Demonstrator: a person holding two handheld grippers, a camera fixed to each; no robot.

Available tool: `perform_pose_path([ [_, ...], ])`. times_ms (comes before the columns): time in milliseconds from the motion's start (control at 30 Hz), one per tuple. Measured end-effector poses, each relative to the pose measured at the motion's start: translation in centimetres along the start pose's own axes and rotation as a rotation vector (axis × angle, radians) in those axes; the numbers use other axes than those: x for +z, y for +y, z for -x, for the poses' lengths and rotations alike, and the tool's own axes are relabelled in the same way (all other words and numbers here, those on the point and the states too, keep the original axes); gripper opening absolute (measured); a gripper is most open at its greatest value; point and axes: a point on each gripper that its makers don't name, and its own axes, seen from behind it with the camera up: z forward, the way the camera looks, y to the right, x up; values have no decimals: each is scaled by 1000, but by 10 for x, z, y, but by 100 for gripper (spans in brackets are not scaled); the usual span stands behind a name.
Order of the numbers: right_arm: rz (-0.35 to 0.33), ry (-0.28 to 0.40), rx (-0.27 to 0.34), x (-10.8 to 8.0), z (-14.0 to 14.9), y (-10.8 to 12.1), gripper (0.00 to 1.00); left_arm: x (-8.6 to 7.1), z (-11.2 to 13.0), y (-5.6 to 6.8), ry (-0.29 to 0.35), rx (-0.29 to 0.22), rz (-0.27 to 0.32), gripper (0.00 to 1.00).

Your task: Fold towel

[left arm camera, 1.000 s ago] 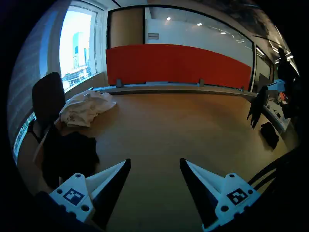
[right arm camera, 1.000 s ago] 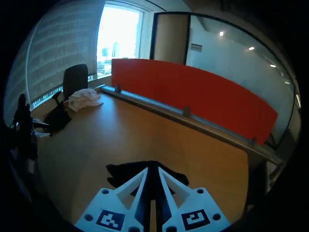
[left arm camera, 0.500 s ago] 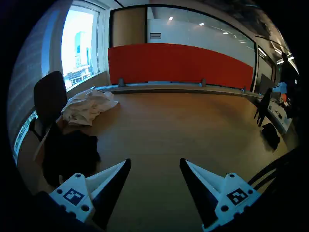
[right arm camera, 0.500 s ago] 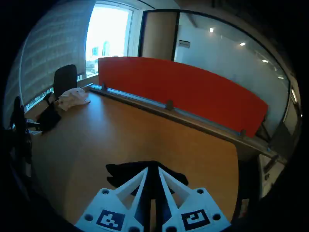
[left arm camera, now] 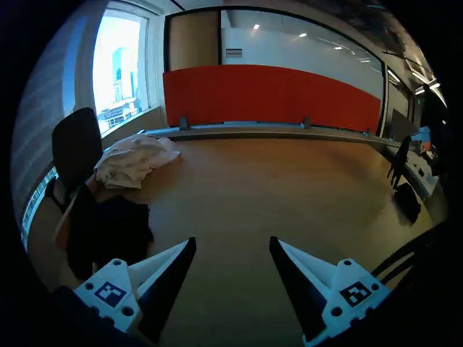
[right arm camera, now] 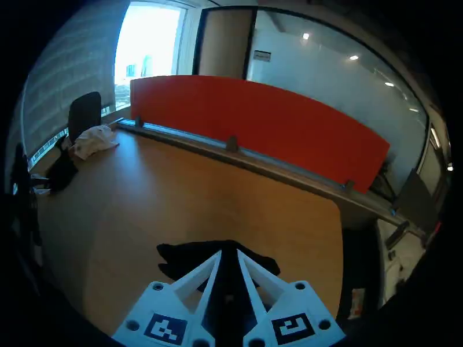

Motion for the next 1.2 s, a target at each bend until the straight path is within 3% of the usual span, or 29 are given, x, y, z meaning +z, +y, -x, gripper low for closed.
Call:
perform_pose_path([
  [300, 32, -25, 26, 1, 11, 27, 5, 0, 0, 1, -4, 2, -4, 94],
  [700, 44, -59, 41, 4, 29, 40, 5, 1, -4, 4, -5, 11, -3, 94],
  [1200, 79, -98, 84, -21, 66, 52, 5, 0, -5, 8, -7, 23, 8, 94],
])
